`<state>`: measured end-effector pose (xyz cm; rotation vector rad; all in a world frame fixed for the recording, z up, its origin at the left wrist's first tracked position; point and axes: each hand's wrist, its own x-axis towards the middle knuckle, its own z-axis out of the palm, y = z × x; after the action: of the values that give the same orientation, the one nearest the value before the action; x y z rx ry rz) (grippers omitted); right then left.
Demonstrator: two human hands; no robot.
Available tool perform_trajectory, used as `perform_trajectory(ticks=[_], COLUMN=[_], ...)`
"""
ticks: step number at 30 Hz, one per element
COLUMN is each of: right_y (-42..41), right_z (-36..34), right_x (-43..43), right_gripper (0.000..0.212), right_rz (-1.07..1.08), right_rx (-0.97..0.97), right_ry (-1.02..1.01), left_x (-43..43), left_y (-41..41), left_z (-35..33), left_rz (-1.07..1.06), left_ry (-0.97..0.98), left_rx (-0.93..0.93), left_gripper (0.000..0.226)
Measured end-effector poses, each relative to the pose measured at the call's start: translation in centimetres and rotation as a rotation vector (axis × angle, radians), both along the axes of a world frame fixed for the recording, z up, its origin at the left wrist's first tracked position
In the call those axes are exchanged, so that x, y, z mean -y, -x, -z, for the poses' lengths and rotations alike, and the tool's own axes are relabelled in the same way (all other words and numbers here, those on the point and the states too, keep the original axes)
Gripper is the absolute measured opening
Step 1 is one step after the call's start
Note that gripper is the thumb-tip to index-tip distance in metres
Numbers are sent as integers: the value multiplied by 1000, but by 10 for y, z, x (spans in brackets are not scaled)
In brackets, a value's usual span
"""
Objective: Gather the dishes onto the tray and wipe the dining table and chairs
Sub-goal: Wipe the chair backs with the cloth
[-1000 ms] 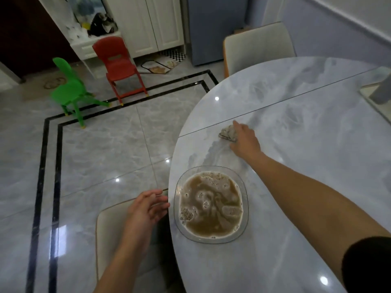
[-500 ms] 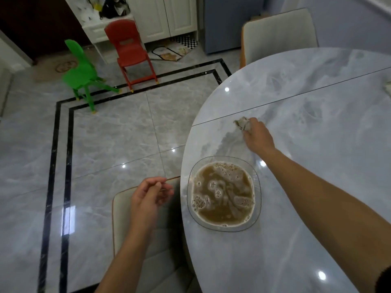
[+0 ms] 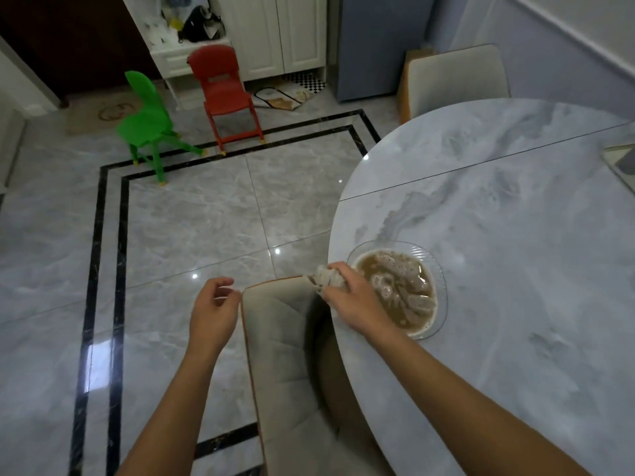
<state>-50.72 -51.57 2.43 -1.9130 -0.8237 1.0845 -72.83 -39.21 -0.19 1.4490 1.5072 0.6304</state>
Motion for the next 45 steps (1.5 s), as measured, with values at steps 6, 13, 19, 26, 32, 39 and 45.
perform_trajectory(ticks=[6,13,19,26,32,39,45], right_y=[85,87,82,114,134,113,115], right_z=[52,111,133,110,100,85,114], right_x=[-34,-72,-78,-33,31,92,57], right_gripper=[19,37,27,39,39,31,29], right_rz=[272,471,553,212,83,111,339], right_rx=[-39,292,179,-11,-84,-136,-184], right_ry=[54,181,97,-47,-27,-30,17], left_x=[-2,-12,-23,-25,-24,-25,-26], left_y=[14,23,28,32,33,32,32], left_z=[20,24,31,32,33,40,39], left_rz=[177,166,215,243,259,299,298], left_ry=[213,366,388,418,408,380,391], left_rx=[18,187,219,265,249,201,172], left_gripper=[22,30,31,29,29,31,33])
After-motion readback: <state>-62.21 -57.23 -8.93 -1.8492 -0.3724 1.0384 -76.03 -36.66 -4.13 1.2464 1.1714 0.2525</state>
